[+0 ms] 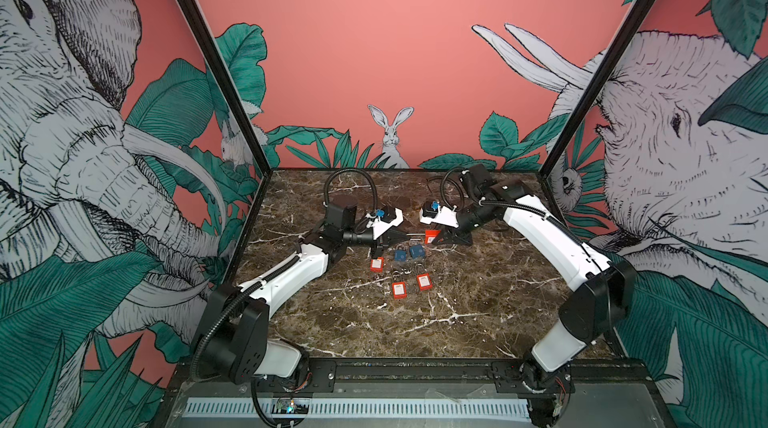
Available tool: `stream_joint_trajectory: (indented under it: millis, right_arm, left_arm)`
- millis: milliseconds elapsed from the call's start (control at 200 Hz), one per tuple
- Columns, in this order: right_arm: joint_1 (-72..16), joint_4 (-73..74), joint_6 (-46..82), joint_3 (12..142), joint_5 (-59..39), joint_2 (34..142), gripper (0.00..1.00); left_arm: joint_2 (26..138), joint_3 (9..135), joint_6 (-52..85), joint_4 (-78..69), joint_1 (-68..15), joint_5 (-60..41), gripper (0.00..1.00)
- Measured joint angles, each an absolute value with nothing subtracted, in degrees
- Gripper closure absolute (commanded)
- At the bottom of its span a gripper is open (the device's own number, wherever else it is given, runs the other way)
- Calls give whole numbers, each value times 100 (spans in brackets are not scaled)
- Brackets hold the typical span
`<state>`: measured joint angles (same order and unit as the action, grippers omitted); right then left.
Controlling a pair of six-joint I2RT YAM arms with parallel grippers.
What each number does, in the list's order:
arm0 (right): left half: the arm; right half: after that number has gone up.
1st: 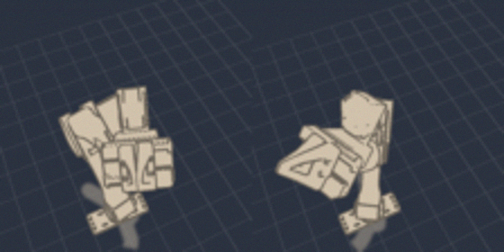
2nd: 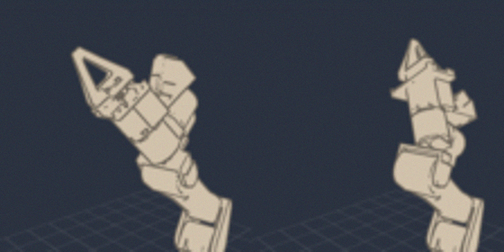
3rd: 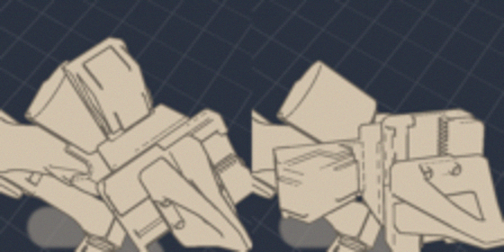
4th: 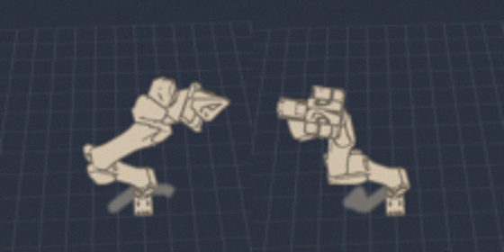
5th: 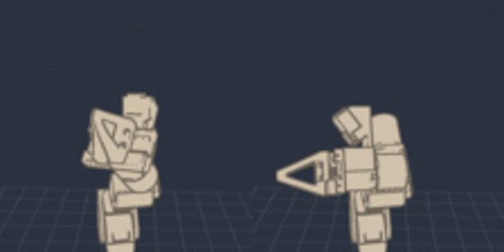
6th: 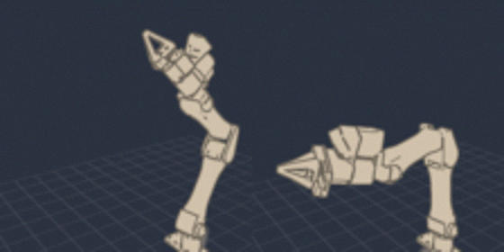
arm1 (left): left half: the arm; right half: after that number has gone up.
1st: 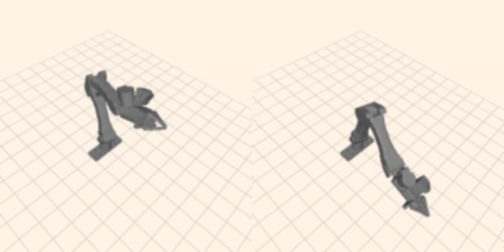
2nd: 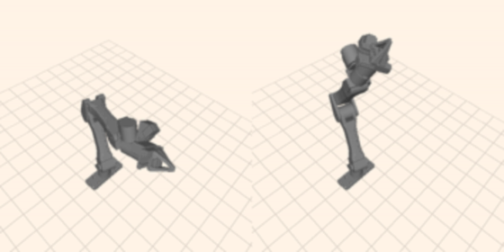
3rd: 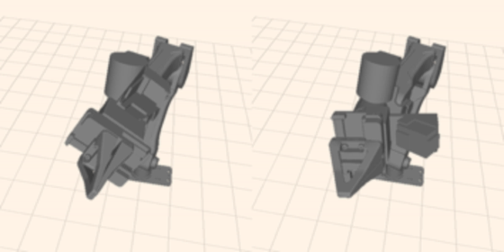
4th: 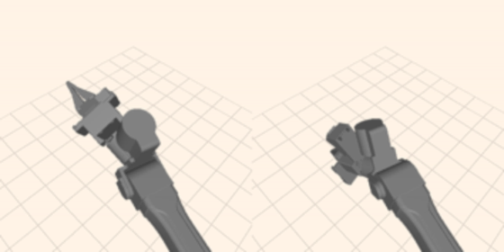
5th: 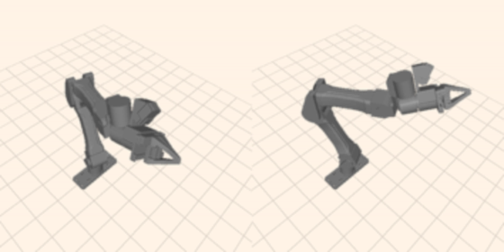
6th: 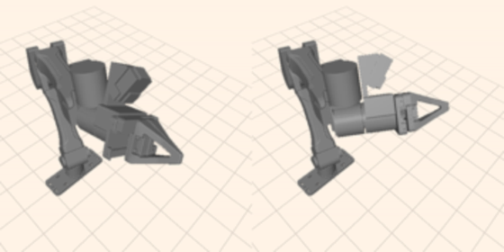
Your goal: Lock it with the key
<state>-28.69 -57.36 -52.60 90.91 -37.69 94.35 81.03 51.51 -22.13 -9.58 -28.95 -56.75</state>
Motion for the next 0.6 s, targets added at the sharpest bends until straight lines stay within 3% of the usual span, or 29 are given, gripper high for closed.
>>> stream_joint_trajectory:
  millis: [315,395,505,600]
  right_arm:
    - [-3026,-5052,-5227,8464,-3470,9024,83]
    - [-3022,-5210,-5181,8608,-3485,9074,72]
    - [-3063,-5061,-5100,8803,-3732,9135,42]
    - [-3131,-4858,-5054,8860,-3841,9067,33]
  left_arm:
    - [8259,5216,-2246,-915,-2926,-5802,100]
    - [8259,5234,-2250,-932,-2926,-5806,100]
    - [8261,5249,-2231,-980,-3017,-5813,100]
    - [8261,5253,-2237,-976,-3129,-5837,100]
